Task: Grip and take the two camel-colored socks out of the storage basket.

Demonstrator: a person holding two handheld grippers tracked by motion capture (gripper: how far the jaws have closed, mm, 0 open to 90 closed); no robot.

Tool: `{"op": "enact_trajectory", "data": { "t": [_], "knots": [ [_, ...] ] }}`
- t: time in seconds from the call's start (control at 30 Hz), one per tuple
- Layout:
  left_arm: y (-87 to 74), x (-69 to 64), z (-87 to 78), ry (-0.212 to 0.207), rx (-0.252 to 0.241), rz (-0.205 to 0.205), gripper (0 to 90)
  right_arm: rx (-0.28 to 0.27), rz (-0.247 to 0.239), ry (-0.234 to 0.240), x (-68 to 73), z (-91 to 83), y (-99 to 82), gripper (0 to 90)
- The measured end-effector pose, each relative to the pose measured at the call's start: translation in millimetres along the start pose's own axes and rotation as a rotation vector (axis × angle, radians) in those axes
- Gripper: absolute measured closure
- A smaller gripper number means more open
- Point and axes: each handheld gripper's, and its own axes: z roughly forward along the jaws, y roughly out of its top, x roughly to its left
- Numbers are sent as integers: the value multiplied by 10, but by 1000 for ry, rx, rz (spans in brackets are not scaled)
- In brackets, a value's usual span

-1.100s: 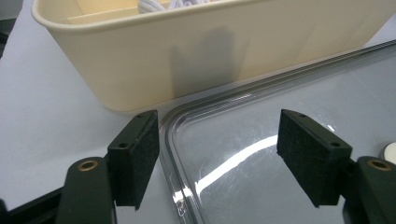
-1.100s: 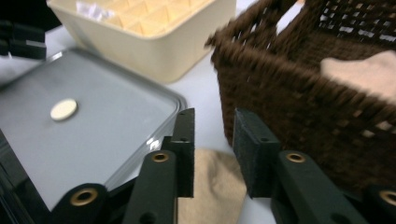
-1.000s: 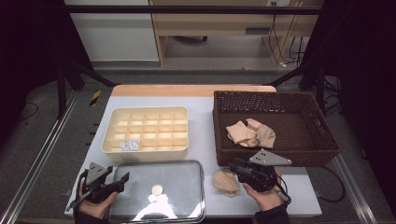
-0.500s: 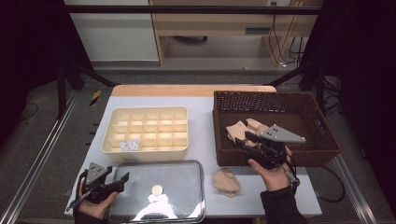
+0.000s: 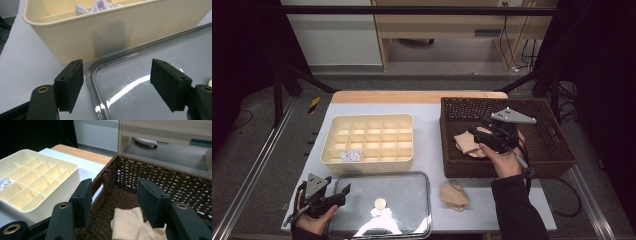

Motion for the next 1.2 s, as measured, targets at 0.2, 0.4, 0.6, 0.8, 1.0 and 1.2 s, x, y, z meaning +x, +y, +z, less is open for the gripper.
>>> {"op": "enact_trajectory", "data": {
  "t": [0.2,0.4,0.6,0.8,1.0,1.2],
  "knots": [
    [-13,44,4,-11,4,-41,267,9,40,-30,-181,153,101,432],
    [-22,60,14,-11,-4,-46,264,33,64,-90,-425,287,153,424],
    [-26,52,22,-23,-1,-51,270,78,73,-135,-572,402,113,445],
    [-27,58,13,-29,-1,-46,272,139,69,-194,-687,567,-1,468],
    [-26,55,12,-30,-3,-41,272,194,73,-224,-772,692,-134,486],
    [-26,50,17,-34,-3,-37,271,266,97,-233,-870,785,-290,495]
  ]
}}
